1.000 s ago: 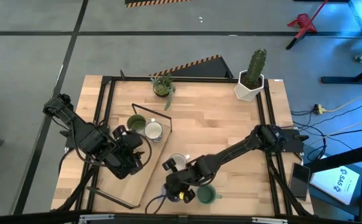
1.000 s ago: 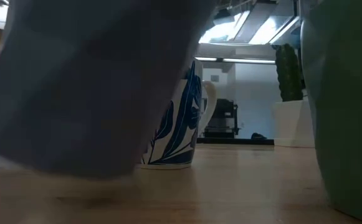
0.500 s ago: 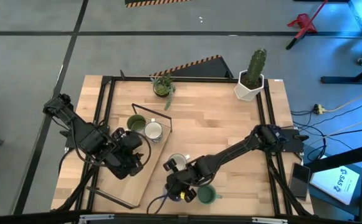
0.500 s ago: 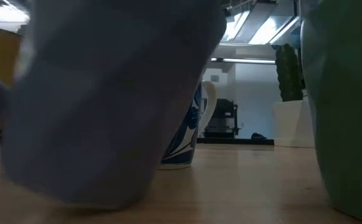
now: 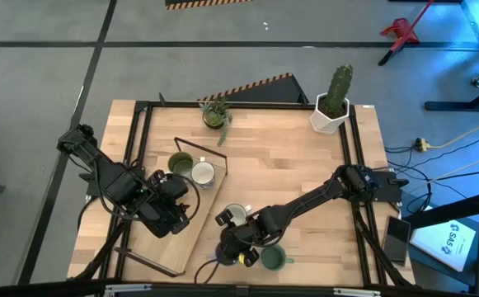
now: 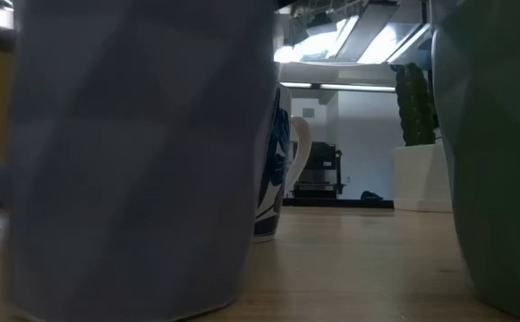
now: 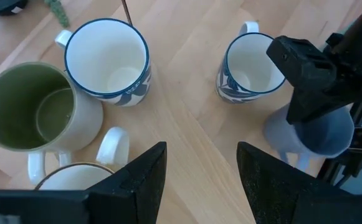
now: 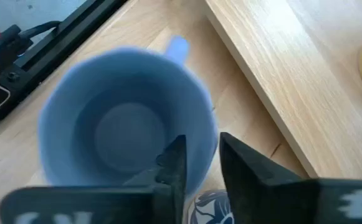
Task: Place coffee mugs
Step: Put the blue patterned mug on the shelf
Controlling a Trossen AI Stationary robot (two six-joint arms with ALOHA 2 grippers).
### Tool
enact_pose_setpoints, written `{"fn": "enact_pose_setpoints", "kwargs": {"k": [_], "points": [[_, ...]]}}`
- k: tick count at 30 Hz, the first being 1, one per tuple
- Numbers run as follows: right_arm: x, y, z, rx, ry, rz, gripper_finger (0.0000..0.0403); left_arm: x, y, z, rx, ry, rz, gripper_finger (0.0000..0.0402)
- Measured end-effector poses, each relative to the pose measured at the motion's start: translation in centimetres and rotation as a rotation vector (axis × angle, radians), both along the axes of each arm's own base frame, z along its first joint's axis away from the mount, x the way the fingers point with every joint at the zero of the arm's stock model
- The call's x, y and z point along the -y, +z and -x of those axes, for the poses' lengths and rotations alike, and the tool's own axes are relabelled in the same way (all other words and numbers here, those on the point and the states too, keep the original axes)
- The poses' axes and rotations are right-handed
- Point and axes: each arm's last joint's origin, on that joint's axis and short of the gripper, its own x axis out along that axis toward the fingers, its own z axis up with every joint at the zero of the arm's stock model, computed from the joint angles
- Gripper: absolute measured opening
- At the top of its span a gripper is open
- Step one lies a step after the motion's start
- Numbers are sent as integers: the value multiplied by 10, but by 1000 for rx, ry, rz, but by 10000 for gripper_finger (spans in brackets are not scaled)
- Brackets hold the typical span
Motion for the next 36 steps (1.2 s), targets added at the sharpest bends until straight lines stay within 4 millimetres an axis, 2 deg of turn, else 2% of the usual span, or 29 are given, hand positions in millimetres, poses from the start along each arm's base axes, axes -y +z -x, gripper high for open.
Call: {"fn": "enact_pose_setpoints", "kwargs": {"k": [5, 7, 11, 15, 18, 21, 24, 27, 31, 36], "points": [[1, 8, 3, 4, 2, 5, 121, 3, 2, -4, 38, -21, 20, 189], [3, 26, 6, 21, 13, 17, 125, 5, 3, -6, 58, -50, 21, 189], [11, 77, 23, 37, 31, 28, 124, 9, 6, -12, 114, -95, 38, 189], [20, 123, 53, 17, 11, 98, 119, 13, 11, -18, 188, -143, 43, 187], [25, 155, 84, 29, -23, 177, 115, 17, 10, -28, 240, -177, -2, 187], [29, 180, 115, 39, -69, 212, 115, 23, 0, -45, 242, -243, -64, 187], [32, 202, 146, 66, -140, 214, 115, 29, -19, -68, 183, -318, -99, 186], [34, 216, 174, 89, -213, 221, 115, 31, -41, -88, 119, -388, -151, 186], [32, 223, 202, 104, -301, 243, 115, 29, -64, -108, 40, -471, -250, 186], [23, 222, 218, 123, -325, 238, 115, 28, -85, -127, -11, -604, -292, 186]]}}
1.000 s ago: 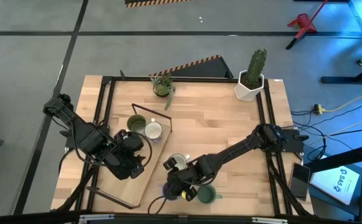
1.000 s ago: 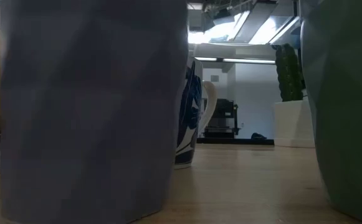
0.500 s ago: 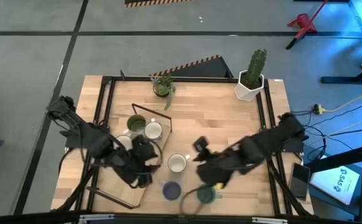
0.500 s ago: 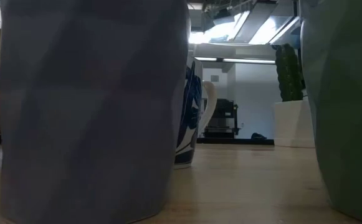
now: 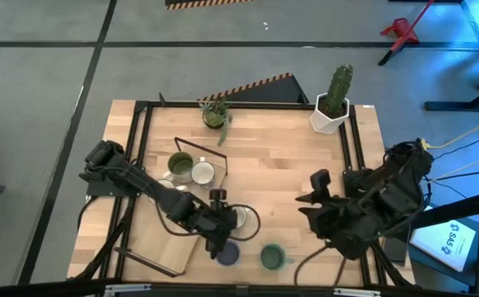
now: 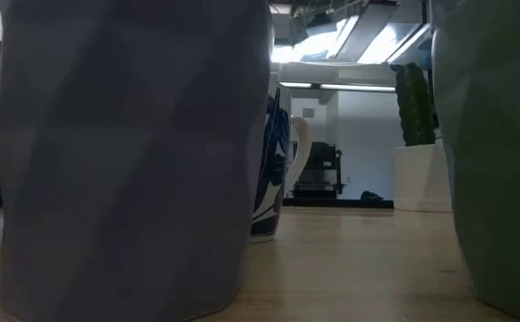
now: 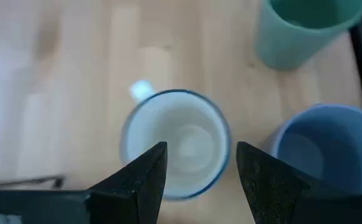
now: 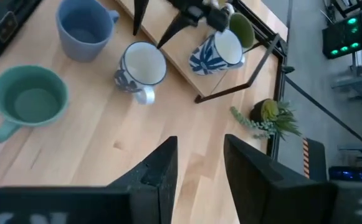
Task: Place coffee mugs
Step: Put the blue patterned mug on the shelf
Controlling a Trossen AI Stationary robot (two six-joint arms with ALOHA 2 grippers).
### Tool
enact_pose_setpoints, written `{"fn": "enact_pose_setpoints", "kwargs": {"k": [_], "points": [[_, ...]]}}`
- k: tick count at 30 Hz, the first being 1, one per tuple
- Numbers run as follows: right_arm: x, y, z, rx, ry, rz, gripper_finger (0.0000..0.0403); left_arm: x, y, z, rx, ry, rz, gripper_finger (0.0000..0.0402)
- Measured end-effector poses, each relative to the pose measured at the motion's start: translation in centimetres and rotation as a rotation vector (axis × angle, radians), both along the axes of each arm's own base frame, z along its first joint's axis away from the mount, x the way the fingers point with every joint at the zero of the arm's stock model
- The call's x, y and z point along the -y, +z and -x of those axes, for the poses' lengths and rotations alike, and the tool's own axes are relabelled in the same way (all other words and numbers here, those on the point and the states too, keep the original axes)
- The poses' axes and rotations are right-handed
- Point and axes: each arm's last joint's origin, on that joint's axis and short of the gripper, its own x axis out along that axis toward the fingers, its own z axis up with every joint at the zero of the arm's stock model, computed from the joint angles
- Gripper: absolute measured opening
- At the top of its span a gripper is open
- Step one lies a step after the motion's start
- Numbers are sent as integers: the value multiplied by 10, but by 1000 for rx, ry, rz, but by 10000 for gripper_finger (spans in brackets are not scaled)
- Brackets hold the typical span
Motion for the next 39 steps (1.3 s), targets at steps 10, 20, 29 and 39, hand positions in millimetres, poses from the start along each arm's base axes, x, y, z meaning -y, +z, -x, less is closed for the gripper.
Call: {"fn": "enact_pose_setpoints", "kwargs": {"k": [10, 20, 29, 39], "points": [[-11, -13, 5, -27, -14, -9, 115, -9, -19, -14, -99, -96, 35, 186], [-12, -22, 3, -52, -27, 2, 115, -14, -32, -12, -161, -129, 77, 184], [-12, -22, 3, -51, -28, 3, 115, -14, -47, -5, -195, -120, 50, 157], [-12, -22, 3, -49, -30, 4, 115, -20, -47, -9, -190, -145, 24, 17]]}}
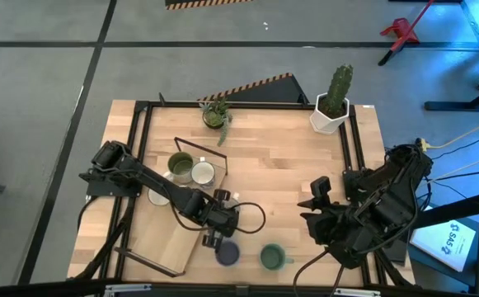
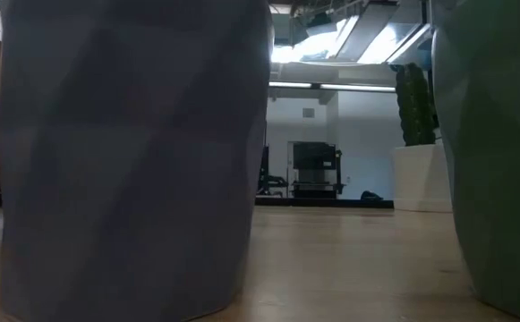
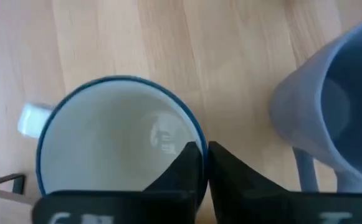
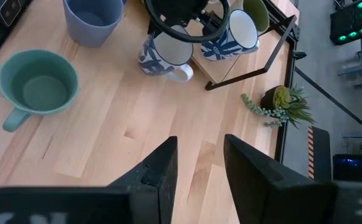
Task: Place coffee mugs
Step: Put the blue patterned mug on the shelf
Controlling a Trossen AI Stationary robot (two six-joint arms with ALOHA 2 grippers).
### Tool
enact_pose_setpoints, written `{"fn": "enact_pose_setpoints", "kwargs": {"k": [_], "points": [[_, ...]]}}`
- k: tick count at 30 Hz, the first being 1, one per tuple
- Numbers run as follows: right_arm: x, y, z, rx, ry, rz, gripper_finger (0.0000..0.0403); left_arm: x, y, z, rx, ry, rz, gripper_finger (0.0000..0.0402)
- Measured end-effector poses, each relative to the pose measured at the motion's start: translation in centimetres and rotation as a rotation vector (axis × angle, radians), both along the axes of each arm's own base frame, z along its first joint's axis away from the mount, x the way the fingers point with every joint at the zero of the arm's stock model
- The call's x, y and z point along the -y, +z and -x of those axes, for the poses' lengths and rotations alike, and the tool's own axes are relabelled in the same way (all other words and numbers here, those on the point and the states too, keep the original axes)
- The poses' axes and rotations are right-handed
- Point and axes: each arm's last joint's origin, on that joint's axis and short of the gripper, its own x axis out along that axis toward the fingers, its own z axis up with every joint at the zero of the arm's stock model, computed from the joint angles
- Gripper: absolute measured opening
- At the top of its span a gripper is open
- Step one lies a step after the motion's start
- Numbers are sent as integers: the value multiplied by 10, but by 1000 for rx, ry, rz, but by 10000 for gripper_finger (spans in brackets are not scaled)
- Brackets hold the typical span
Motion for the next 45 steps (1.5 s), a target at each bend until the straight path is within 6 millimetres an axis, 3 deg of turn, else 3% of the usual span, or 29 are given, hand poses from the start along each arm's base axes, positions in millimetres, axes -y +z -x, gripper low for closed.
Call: {"fn": "enact_pose_setpoints", "kwargs": {"k": [7, 12, 18, 24, 28, 38, 45], "points": [[0, 0, 0, 2, -8, -8, 115, -2, 5, -6, 59, 44, 34, 10], [0, 0, 0, 0, -5, -7, 115, 1, 27, -12, 113, 79, 62, 8], [0, 0, 0, 1, -5, -4, 115, 5, 80, -11, 139, 155, 98, 8], [0, 0, 0, 1, -5, -3, 115, 19, 137, 11, 138, 237, 181, 8], [0, 0, 0, 1, -4, -3, 115, 37, 158, 32, 126, 276, 242, 8], [0, 0, 0, 1, -5, -3, 115, 83, 156, 91, -52, 548, 331, 8], [0, 0, 0, 4, -7, -1, 115, 102, 151, 128, -83, 723, 300, 8]]}}
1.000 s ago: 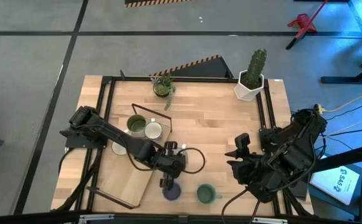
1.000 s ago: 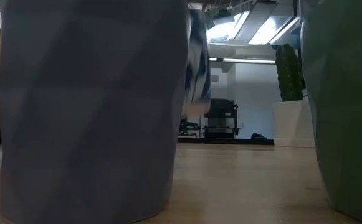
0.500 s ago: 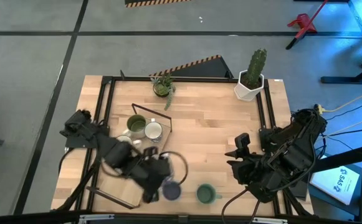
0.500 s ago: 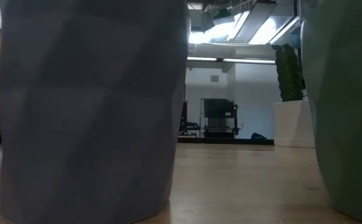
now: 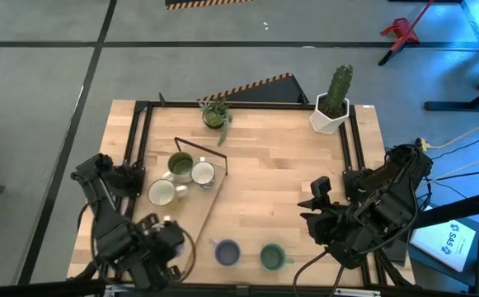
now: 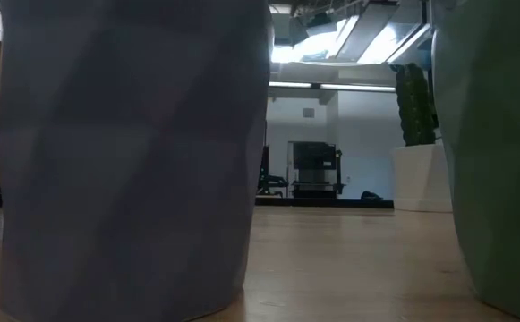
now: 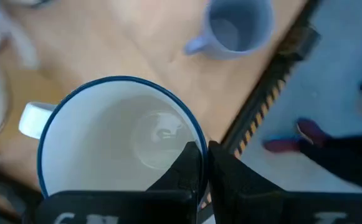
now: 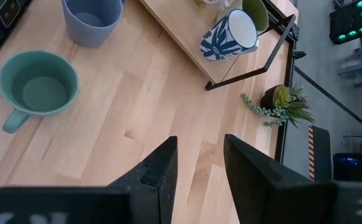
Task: Place coffee mugs
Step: Put the blue patterned mug on the shelf
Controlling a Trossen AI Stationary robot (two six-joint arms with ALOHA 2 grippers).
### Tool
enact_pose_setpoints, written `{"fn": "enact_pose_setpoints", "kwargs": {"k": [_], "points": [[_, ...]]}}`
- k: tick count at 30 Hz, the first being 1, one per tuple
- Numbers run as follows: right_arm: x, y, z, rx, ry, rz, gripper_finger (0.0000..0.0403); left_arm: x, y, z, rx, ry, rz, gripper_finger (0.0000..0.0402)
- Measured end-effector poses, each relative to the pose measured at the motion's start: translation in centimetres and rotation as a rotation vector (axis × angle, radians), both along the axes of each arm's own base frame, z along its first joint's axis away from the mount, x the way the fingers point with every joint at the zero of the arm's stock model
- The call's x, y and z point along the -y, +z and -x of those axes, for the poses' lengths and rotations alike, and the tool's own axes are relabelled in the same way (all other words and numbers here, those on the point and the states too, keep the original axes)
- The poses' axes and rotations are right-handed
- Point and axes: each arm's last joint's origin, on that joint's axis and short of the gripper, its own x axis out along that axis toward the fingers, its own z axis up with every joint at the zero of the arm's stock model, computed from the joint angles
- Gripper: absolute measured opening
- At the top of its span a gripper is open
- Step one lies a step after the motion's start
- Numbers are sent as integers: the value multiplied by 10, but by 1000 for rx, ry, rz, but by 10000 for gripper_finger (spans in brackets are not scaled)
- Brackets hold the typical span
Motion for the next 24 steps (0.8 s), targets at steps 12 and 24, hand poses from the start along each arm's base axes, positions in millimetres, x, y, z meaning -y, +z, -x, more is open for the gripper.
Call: {"fn": "enact_pose_setpoints", "kwargs": {"k": [12, 24], "points": [[1, 0, 0, 20, -10, 20, 115, 14, -39, 19, -116, 127, -41, 8], [1, 0, 0, 20, -10, 20, 115, 11, -81, 28, -225, 195, -153, 9]]}}
